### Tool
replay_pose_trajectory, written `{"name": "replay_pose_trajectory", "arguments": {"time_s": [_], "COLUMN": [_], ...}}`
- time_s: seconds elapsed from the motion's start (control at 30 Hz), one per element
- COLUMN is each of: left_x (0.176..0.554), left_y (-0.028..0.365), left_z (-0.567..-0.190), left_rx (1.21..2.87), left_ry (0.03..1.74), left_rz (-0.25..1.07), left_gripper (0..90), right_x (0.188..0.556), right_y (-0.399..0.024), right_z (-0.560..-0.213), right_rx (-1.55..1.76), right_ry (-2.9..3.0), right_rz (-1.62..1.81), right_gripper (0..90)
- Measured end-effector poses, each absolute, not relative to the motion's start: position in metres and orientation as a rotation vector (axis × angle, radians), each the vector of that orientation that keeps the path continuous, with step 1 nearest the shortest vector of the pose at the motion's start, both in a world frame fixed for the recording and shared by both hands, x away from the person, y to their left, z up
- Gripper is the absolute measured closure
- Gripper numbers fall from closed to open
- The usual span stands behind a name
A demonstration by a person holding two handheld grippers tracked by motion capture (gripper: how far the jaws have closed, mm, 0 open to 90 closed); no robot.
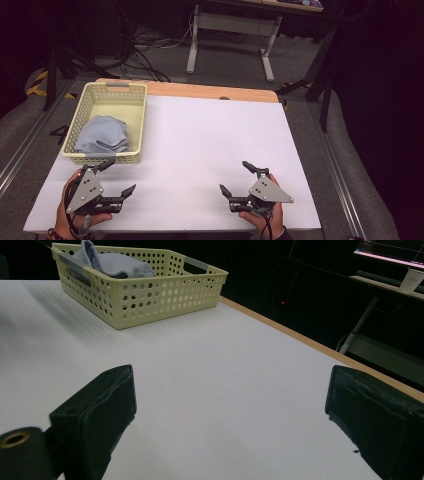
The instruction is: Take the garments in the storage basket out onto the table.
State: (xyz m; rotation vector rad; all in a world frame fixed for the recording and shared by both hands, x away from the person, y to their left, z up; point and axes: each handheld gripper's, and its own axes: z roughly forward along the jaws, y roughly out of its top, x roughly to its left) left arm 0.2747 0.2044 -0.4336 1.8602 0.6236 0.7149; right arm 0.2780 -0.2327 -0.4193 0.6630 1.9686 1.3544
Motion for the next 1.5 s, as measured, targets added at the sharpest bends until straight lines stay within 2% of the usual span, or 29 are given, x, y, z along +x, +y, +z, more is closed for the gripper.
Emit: {"name": "replay_pose_trajectory", "arguments": {"time_s": [0.1,0.33,0.5,0.63,0.73,0.8,0.9,0.93,1.07,1.3,1.4,1.5], "left_x": [0.273,0.272,0.275,0.287,0.299,0.314,0.353,0.353,0.413,0.47,0.484,0.491], "left_y": [0.205,0.209,0.209,0.221,0.227,0.227,0.234,0.234,0.238,0.235,0.239,0.245], "left_z": [-0.433,-0.434,-0.428,-0.413,-0.398,-0.383,-0.363,-0.363,-0.353,-0.383,-0.394,-0.402], "left_rx": [1.843,1.839,1.878,1.88,1.925,2.029,2.101,2.101,2.248,2.493,2.489,2.473], "left_ry": [0.625,0.665,0.709,0.793,0.839,0.862,0.9,0.9,0.973,1.146,1.202,1.218], "left_rz": [0.713,0.693,0.768,0.749,0.806,0.866,0.791,0.791,0.673,0.585,0.451,0.364], "left_gripper": [15.0,15.1,16.1,12.0,6.9,6.2,5.4,5.0,4.9,6.0,0.8,0.0], "right_x": [0.279,0.282,0.28,0.282,0.283,0.285,0.287,0.287,0.289,0.289,0.289,0.289], "right_y": [-0.235,-0.23,-0.236,-0.238,-0.236,-0.235,-0.232,-0.232,-0.23,-0.228,-0.226,-0.224], "right_z": [-0.42,-0.421,-0.422,-0.424,-0.427,-0.429,-0.435,-0.435,-0.439,-0.442,-0.445,-0.446], "right_rx": [0.668,0.643,0.646,0.664,0.668,0.677,0.682,0.682,0.704,0.714,0.708,0.688], "right_ry": [1.966,2.003,2.012,2.023,2.047,2.067,2.129,2.129,2.159,2.19,2.215,2.24], "right_rz": [1.351,1.362,1.369,1.381,1.375,1.374,1.364,1.364,1.355,1.34,1.328,1.303], "right_gripper": [6.8,6.8,6.1,6.3,6.0,5.6,5.1,5.1,4.5,3.4,3.3,4.2]}}
